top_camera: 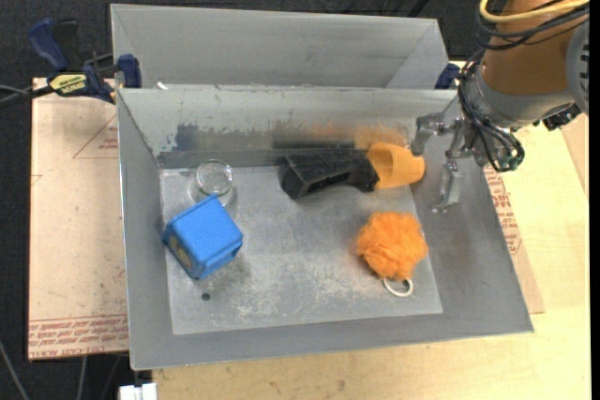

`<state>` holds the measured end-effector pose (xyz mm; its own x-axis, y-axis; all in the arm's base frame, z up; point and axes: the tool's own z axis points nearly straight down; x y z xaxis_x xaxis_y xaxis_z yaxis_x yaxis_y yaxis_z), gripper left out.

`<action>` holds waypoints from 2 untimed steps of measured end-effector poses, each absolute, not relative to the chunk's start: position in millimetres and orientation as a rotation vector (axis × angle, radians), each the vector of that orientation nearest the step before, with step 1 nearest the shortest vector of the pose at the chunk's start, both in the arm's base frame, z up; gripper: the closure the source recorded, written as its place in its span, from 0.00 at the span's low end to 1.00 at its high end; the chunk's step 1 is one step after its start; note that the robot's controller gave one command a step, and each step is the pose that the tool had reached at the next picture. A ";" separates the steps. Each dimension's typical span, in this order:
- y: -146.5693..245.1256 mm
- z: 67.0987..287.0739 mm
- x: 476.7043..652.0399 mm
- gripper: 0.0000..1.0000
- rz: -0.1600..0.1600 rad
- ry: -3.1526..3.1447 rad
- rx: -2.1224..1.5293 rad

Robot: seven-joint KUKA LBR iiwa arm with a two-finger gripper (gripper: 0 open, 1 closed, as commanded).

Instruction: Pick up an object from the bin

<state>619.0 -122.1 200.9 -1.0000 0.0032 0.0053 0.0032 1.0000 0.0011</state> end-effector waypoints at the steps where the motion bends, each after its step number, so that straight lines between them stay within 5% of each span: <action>1: -121.7 205.8 620.6 0.00 0.000 -3.144 -0.002; 2: -106.4 172.9 566.7 0.00 -0.001 -3.144 -0.021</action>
Offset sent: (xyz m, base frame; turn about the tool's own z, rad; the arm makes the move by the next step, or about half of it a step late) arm -0.0905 0.0263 -0.0518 0.0209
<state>566.7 -106.4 172.9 -0.9999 0.0136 -0.0023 0.0136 0.9999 0.0006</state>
